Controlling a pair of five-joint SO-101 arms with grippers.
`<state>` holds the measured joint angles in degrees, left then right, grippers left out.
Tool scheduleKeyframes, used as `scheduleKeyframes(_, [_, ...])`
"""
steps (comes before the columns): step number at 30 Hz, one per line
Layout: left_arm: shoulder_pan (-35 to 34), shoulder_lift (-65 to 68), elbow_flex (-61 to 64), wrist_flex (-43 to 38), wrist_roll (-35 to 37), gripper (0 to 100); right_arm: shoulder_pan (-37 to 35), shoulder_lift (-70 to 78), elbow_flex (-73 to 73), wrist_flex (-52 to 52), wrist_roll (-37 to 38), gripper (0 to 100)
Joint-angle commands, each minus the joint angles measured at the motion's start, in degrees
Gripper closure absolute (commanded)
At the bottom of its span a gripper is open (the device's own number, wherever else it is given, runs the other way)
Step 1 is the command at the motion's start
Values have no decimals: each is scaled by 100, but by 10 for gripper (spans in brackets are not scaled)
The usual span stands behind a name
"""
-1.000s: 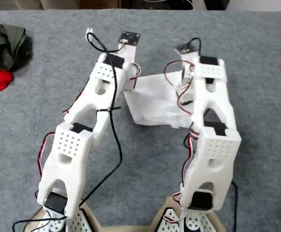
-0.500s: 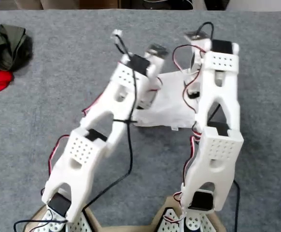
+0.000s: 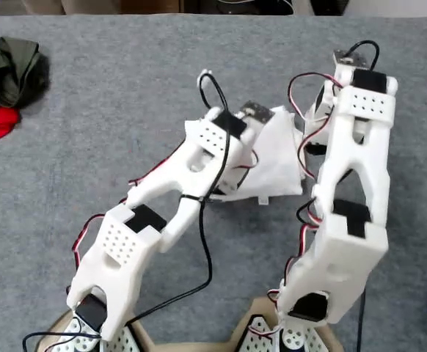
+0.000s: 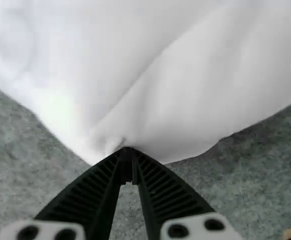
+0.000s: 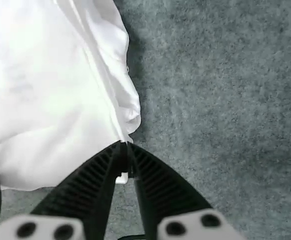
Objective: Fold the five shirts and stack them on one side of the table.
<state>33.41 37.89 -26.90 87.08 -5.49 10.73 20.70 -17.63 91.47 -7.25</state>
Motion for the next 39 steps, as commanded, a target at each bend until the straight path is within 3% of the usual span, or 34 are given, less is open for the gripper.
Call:
scheduleKeyframes(1, [9, -391, 211, -273, 79, 981, 180, -708, 593, -580, -62, 990])
scheduleKeyframes(13, [-79, -2176, -589, -202, 457, 981, 259, -945, 857, -923, -26, 993])
scheduleKeyframes(18, [-220, -3292, -545, 220, 308, 981, 224, -1358, 998, -141, -79, 993])
scheduleKeyframes(20, [-246, -3679, -545, 466, 88, 981, 207, -1499, 1033, 229, -554, 993])
scheduleKeyframes(24, [-281, -4374, -536, 1029, -202, 981, 145, -1560, 1051, 774, -2330, 991])
scheduleKeyframes(32, [-782, -5402, 70, 1363, -220, 981, -673, -699, 1771, 149, -3938, 988])
scheduleKeyframes(35, [-809, -5807, 738, 1363, -246, 981, -822, -321, 1736, -334, -4431, 937])
scheduleKeyframes(39, [-897, -6193, 1231, 1345, -255, 981, -901, -4, 1560, -545, -4932, 783])
